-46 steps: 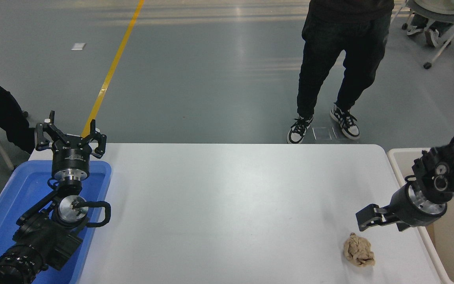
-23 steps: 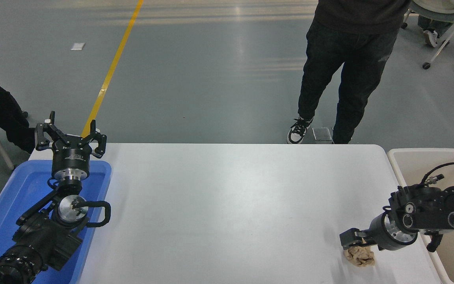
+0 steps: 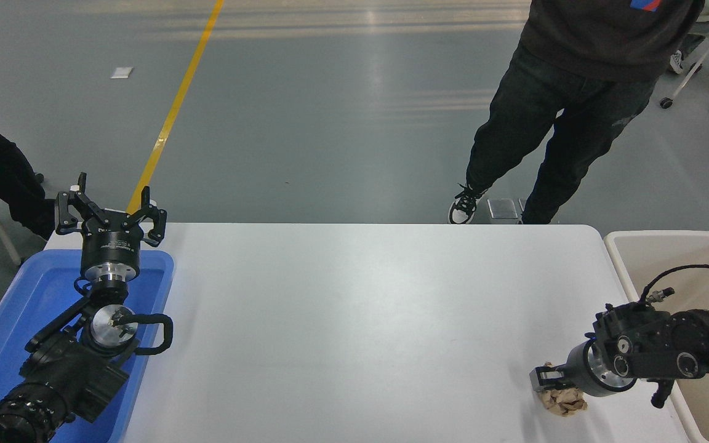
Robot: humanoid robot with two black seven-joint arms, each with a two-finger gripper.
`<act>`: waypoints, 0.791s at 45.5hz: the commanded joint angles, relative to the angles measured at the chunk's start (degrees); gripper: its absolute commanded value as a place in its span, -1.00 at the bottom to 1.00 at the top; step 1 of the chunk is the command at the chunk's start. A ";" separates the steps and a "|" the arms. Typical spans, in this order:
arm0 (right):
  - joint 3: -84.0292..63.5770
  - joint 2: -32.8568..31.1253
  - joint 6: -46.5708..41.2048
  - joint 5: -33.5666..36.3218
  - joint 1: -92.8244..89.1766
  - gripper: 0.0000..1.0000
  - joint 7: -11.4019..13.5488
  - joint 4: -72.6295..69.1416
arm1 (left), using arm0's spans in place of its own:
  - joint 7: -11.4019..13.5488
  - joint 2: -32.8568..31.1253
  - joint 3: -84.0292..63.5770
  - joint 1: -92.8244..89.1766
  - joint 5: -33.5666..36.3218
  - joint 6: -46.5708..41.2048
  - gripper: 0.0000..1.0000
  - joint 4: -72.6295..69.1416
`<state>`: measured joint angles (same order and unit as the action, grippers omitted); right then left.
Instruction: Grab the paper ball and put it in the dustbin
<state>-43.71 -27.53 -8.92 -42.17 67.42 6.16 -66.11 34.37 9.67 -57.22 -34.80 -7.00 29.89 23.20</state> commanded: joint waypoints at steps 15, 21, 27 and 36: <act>-21.32 -10.44 -0.75 0.24 32.58 -1.00 0.25 -18.17 | -0.09 0.00 0.01 0.00 0.15 0.17 0.98 0.00; -33.18 -10.27 -2.06 2.09 50.50 -1.00 0.17 -24.93 | -0.09 0.00 0.01 0.00 0.15 0.17 0.98 0.00; -37.06 -8.42 -8.30 3.67 64.92 -1.00 -0.10 -28.63 | -0.18 0.09 0.01 0.00 0.15 0.17 0.98 0.00; -37.50 -7.72 -14.20 4.46 73.82 -1.00 -0.10 -29.60 | -0.18 0.09 0.01 0.00 0.15 0.17 0.98 0.00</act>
<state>-76.13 -35.91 -17.07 -39.01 125.42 6.14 -91.80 34.22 9.73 -57.22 -34.81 -6.86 30.05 23.21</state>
